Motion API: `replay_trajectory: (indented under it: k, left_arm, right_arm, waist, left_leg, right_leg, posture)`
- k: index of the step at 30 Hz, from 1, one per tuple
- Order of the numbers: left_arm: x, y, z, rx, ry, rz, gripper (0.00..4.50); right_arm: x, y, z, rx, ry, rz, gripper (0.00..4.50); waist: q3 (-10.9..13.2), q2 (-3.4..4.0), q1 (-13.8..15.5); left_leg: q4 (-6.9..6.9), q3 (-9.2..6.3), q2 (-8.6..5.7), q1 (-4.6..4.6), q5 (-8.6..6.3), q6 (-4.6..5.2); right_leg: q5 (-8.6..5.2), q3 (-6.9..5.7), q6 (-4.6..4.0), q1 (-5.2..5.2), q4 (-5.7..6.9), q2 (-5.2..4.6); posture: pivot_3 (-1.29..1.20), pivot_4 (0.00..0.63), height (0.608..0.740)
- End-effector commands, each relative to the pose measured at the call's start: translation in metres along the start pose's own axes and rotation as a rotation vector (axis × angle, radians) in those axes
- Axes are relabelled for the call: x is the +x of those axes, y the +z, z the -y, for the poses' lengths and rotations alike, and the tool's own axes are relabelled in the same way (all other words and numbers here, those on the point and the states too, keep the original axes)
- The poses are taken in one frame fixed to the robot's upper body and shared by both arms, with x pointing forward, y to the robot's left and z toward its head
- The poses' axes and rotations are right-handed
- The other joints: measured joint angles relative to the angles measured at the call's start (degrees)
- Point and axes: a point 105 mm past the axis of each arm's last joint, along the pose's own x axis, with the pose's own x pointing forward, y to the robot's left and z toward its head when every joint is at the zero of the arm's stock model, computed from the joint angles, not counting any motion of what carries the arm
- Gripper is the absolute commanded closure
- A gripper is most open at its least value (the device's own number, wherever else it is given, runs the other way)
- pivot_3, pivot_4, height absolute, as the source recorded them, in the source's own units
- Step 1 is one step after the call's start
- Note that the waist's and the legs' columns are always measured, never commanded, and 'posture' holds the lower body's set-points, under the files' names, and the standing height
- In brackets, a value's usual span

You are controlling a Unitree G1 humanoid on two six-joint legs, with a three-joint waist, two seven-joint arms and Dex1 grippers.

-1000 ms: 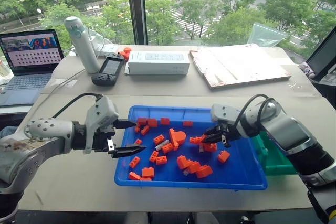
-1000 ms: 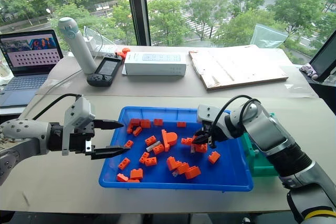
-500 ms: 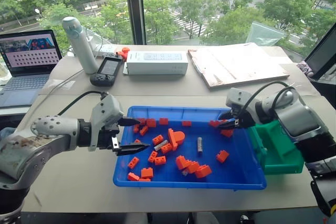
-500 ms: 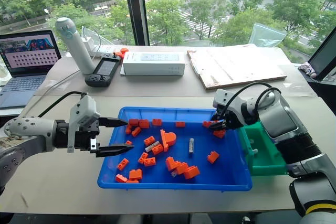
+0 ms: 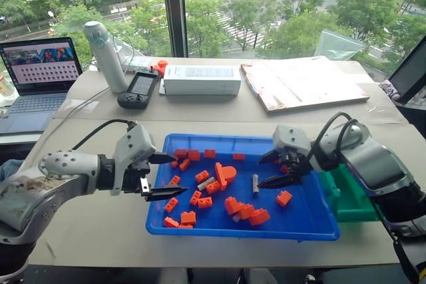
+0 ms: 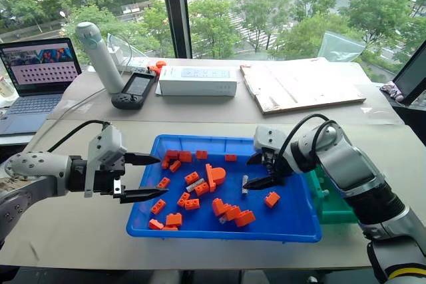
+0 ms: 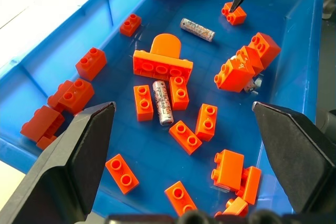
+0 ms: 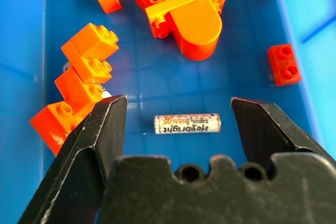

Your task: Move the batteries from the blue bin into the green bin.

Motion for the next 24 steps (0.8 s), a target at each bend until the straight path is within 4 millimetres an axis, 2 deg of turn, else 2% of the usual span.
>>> replay_trajectory:
  k: [1, 8, 17, 20, 24]
  left_arm:
    - [-0.003, 0.005, 0.003, 0.032, 0.007, 0.006, 0.00]
    - [-0.003, 0.005, 0.006, 0.033, 0.008, 0.004, 0.00]
    - [-0.002, 0.005, 0.004, 0.031, 0.013, 0.006, 0.00]
    - [-0.002, 0.005, 0.002, 0.034, 0.015, 0.008, 0.00]
    - [-0.001, 0.004, 0.002, 0.037, 0.015, 0.010, 0.00]
  right_arm:
    - [-0.002, 0.001, 0.012, -0.046, -0.067, -0.011, 0.82]
    - [0.008, -0.014, 0.013, -0.057, -0.066, -0.056, 0.82]
    - [0.011, -0.022, 0.009, -0.033, -0.048, -0.070, 0.82]
    - [0.011, -0.023, 0.010, -0.023, -0.056, -0.065, 1.46]
    - [0.009, -0.022, 0.011, -0.021, -0.062, -0.062, 2.86]
  waist:
    - [0.0, 0.00, 0.1]
    - [0.0, 0.00, 0.0]
    - [0.0, 0.00, 0.0]
    - [0.0, 0.00, 0.0]
    - [0.0, 0.00, 0.0]
  left_leg:
    - [0.00, 0.00, -0.01, 0.00, 0.00, 0.00]
    - [-0.02, 0.00, 0.01, 0.00, 0.01, 0.01]
    - [-0.01, 0.01, 0.01, 0.00, 0.01, 0.01]
    - [-0.02, 0.01, 0.01, 0.00, 0.00, 0.01]
    - [-0.01, 0.00, 0.01, 0.01, 0.00, 0.01]
  right_leg:
    - [0.00, 0.00, 0.01, -0.02, 0.00, 0.00]
    - [0.01, -0.01, 0.03, 0.02, 0.00, 0.03]
    - [0.01, -0.01, 0.03, 0.01, 0.00, 0.02]
    - [0.01, -0.01, 0.03, 0.01, 0.00, 0.03]
    - [0.01, -0.01, 0.03, 0.01, 0.00, 0.02]
  posture:
    - [0.00, 0.150, 0.740]
    - [0.00, 0.150, 0.740]
    - [0.00, 0.150, 0.740]
    - [0.00, 0.150, 0.740]
    - [0.00, 0.150, 0.740]
